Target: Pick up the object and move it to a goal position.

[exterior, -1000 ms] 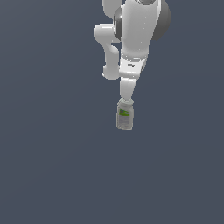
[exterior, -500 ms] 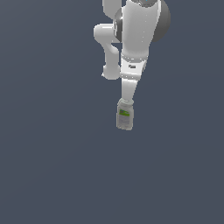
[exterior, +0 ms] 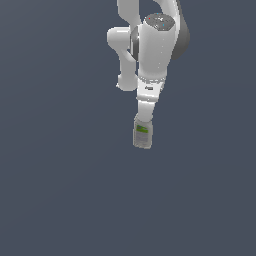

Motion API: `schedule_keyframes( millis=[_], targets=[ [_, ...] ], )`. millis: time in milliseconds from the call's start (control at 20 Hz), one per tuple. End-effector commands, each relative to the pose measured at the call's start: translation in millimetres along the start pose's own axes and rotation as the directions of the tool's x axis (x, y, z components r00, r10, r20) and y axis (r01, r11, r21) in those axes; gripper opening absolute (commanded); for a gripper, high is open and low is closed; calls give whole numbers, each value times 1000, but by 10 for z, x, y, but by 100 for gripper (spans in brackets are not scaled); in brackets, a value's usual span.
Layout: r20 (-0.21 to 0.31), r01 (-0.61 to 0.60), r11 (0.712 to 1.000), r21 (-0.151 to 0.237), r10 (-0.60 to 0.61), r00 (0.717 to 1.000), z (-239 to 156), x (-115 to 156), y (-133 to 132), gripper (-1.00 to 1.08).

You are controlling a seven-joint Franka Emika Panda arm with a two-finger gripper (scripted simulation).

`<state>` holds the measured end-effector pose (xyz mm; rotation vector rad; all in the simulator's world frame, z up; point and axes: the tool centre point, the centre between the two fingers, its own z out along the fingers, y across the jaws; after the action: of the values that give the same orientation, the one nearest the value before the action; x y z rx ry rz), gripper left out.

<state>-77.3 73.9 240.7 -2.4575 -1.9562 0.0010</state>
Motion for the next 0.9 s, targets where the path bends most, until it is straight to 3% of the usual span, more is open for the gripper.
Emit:
schedule_keyframes(
  millis=[0, 150, 200, 850],
  targets=[
    [0, 0, 1000, -1, 0, 1000, 74, 0, 4, 100],
    [0, 1, 1000, -1, -1, 1000, 104, 3, 9, 100],
    [0, 1, 1000, -1, -1, 1000, 104, 3, 9, -100],
    [-1, 1, 1000, -4, -1, 1000, 61, 2, 13, -100]
  ],
)
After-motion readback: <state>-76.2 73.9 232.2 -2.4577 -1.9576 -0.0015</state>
